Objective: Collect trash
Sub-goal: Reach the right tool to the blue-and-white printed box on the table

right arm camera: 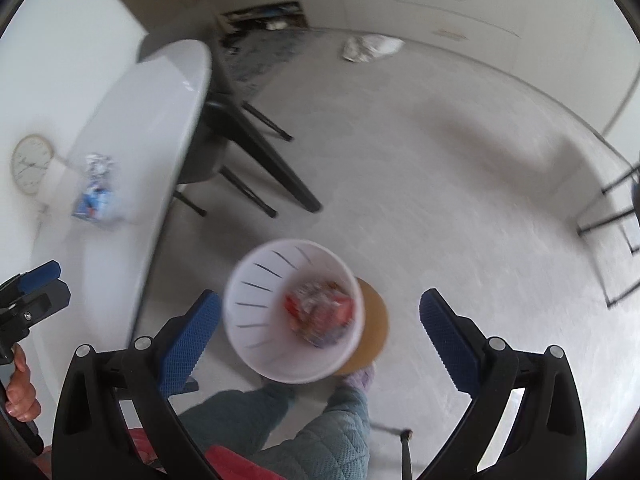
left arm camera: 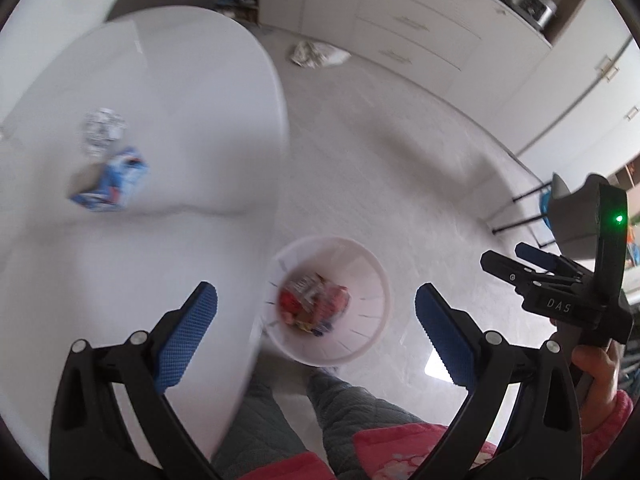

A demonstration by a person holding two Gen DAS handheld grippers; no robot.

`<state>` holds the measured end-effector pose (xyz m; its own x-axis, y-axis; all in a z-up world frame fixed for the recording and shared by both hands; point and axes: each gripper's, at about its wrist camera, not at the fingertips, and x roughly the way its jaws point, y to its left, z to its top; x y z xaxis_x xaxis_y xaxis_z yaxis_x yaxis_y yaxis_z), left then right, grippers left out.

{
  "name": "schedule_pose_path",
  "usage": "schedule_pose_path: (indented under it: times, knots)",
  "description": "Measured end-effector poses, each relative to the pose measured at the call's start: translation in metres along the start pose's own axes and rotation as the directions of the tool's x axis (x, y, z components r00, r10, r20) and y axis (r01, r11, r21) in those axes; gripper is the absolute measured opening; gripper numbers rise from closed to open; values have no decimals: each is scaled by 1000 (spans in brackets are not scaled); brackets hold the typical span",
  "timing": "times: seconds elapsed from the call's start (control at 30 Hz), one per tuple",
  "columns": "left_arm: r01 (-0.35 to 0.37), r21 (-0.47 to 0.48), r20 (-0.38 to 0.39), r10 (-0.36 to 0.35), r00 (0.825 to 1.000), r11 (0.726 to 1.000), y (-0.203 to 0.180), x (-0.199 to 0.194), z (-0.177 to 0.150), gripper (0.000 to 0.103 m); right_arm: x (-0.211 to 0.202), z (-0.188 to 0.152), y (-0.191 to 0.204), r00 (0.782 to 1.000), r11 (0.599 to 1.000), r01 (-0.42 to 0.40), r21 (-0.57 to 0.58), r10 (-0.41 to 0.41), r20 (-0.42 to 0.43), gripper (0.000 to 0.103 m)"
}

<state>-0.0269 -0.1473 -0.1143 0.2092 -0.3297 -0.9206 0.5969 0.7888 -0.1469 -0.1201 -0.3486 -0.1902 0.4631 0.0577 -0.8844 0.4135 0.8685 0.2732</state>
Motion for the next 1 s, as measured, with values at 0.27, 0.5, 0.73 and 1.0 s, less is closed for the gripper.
schedule_pose_path:
  times: [0.27, 0.5, 0.73, 1.0]
  knots:
    - [-81, -123, 41, 87, 995, 989, 77, -26, -6, 95, 16, 22, 78, 998, 990, -57, -128, 56, -10, 100]
    - [-130, -253, 64, 150, 987, 959, 144, -46, -22, 95, 41, 36, 154, 993, 959, -117, -260, 104, -63, 100]
    - [-150, -371, 67, 187, 980, 917, 205, -63, -37, 95, 67, 48, 249, 985, 875, -169, -454, 134, -108, 100]
    - [-138, -469, 58, 187, 981, 872, 258, -67, -49, 95, 97, 75, 335, 976, 722, -215, -658, 136, -170, 100]
